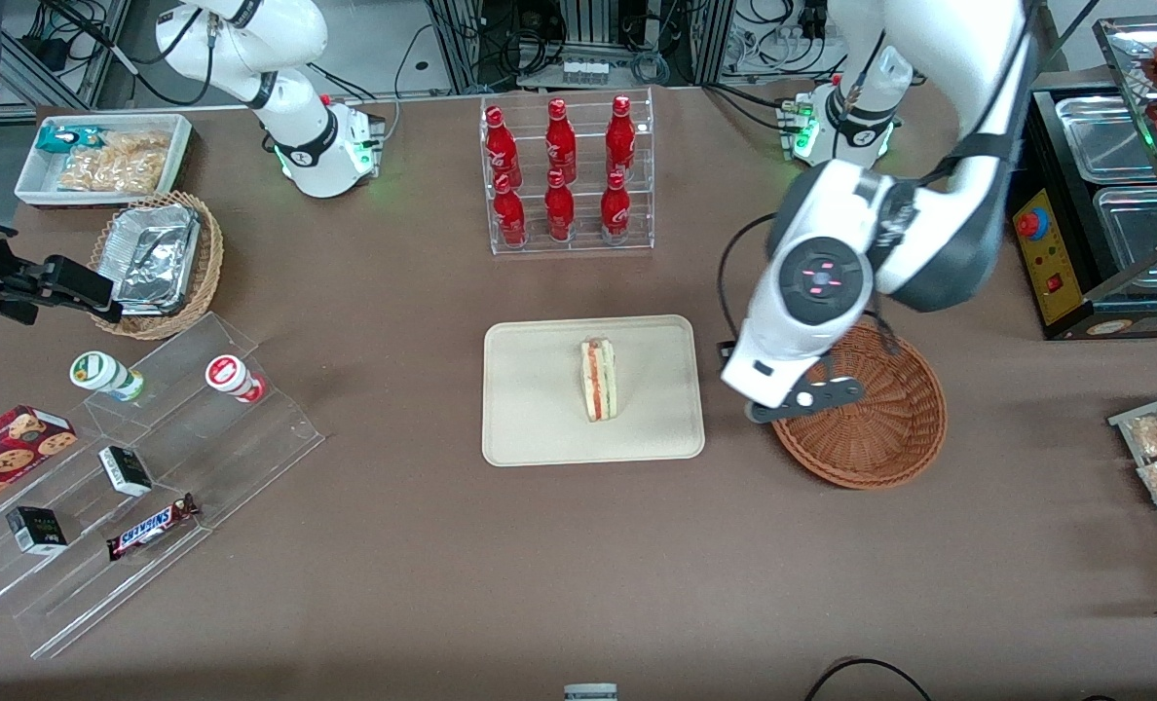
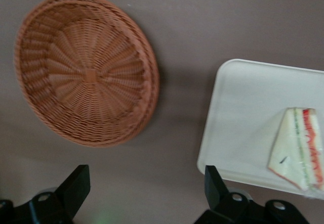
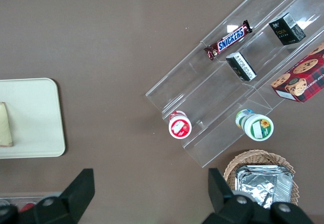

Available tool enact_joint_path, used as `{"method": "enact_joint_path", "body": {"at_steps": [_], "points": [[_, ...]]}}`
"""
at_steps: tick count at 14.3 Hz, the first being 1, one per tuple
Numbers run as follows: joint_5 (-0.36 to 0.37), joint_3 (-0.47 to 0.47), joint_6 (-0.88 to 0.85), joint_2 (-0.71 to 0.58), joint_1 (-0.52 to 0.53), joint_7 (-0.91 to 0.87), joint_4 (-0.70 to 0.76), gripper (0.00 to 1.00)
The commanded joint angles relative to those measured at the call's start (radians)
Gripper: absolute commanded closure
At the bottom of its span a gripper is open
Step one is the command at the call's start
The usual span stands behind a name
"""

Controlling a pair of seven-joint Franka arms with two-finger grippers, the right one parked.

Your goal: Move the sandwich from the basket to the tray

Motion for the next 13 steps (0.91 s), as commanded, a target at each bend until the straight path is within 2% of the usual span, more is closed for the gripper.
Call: {"method": "enact_joint_path", "body": {"at_steps": [1,4,7,10,13], "points": [[-0.007,-0.011,-0.016,-0.157,0.098,0.170,-0.140,0.00],[-0.010,-0.021,-0.039,-0.270,0.200,0.322,-0.228,0.00],[-0.025,-0.124,-0.116,-0.324,0.380,0.504,-0.223,0.00],[-0.024,-0.111,-0.165,-0.360,0.428,0.630,-0.173,0.00],[-0.027,-0.057,-0.156,-0.364,0.428,0.634,-0.113,0.00]]}}
